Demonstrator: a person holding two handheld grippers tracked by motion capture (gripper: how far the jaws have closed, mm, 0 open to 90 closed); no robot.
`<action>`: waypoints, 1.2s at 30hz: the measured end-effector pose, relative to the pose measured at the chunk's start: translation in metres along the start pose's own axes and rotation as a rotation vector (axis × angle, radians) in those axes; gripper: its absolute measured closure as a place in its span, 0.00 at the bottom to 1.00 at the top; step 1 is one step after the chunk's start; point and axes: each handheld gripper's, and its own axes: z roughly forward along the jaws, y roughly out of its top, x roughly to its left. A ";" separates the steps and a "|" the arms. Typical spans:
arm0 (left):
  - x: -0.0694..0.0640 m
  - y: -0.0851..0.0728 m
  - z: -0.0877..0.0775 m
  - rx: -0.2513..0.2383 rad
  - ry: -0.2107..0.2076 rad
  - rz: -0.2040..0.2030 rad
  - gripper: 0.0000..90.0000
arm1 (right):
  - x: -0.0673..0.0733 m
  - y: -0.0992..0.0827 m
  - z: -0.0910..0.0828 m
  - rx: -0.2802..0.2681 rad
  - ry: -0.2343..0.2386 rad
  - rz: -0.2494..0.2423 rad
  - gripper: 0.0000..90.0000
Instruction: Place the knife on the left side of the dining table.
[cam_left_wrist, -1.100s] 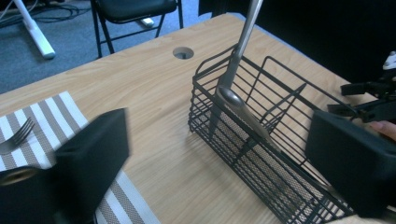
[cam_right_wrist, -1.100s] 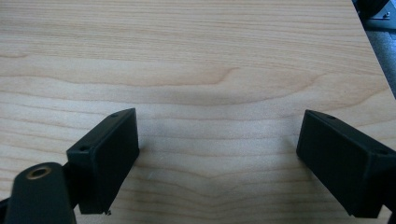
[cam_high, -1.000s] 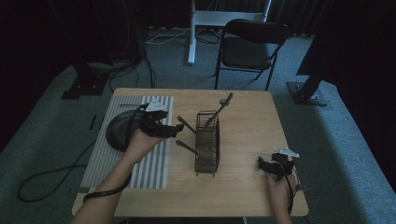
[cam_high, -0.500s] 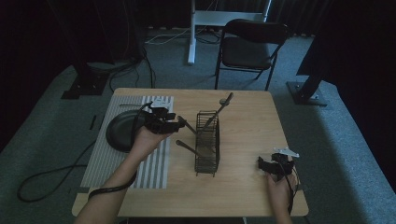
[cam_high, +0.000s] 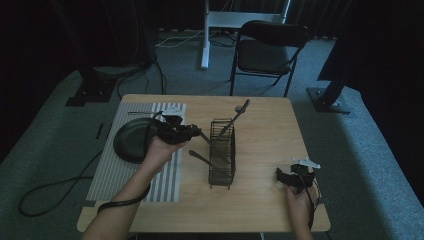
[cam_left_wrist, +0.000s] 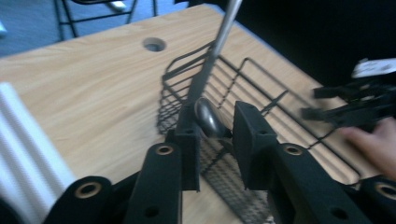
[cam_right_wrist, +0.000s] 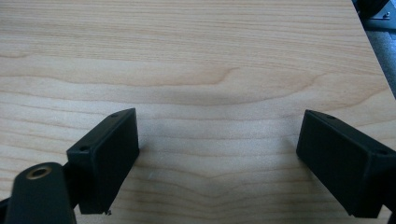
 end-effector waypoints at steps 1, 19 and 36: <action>0.000 0.000 0.000 0.000 0.000 0.000 0.85 | 0.000 0.000 0.000 0.000 0.000 0.000 0.13; -0.031 0.011 -0.001 -0.020 -0.104 0.085 0.93 | 0.000 0.000 0.000 0.000 0.000 0.001 0.13; -0.044 0.029 -0.030 -0.074 -0.080 0.106 0.93 | 0.000 0.000 0.000 0.001 0.000 0.000 0.13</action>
